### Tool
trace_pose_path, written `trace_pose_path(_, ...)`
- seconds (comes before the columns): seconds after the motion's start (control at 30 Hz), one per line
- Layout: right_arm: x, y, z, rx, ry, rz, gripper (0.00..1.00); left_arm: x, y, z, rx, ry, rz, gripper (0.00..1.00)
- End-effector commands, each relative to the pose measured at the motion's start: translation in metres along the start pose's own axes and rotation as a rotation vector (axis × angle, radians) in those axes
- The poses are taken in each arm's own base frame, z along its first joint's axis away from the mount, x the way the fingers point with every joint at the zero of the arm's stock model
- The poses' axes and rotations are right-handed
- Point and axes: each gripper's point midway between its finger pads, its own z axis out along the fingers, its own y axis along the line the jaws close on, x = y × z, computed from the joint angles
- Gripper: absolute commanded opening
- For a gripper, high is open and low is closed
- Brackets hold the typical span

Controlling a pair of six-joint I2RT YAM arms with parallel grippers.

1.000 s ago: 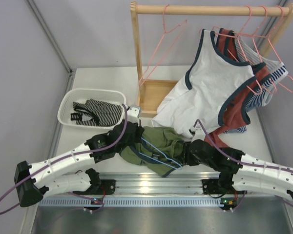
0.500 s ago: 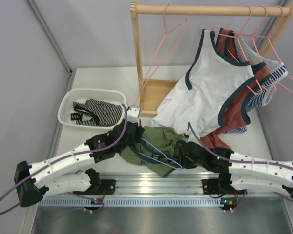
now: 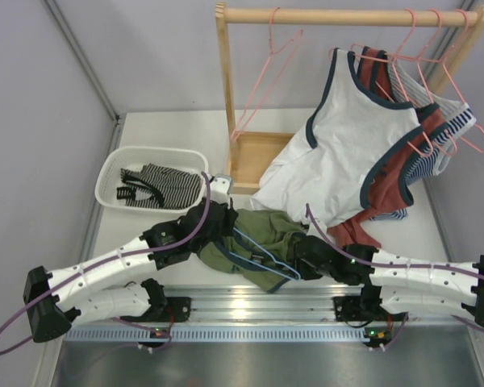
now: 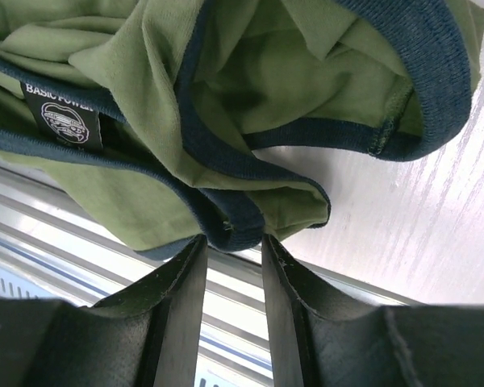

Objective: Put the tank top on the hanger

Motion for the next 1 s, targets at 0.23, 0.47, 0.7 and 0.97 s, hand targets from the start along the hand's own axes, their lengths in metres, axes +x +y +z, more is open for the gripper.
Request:
trace_pose_path(0.23,0.001,-0.003,0.001,0.027,-0.005,-0.01,0.19,-0.018,0.002,-0.003,-0.015,-0.063,-0.012,0.0)
trace_pose_path(0.47,-0.005,-0.009,-0.005,0.043,-0.04,0.001,0.0,-0.019,0.014,-0.002,-0.089,-0.079,-0.016,0.0)
trace_pose_path(0.7,-0.017,-0.007,-0.021,0.026,-0.077,0.005,0.0,-0.01,0.024,0.007,-0.154,-0.07,-0.02,0.0)
trace_pose_path(0.97,-0.035,0.003,-0.045,-0.006,-0.117,-0.012,0.0,-0.003,0.029,0.015,-0.192,-0.065,-0.016,0.0)
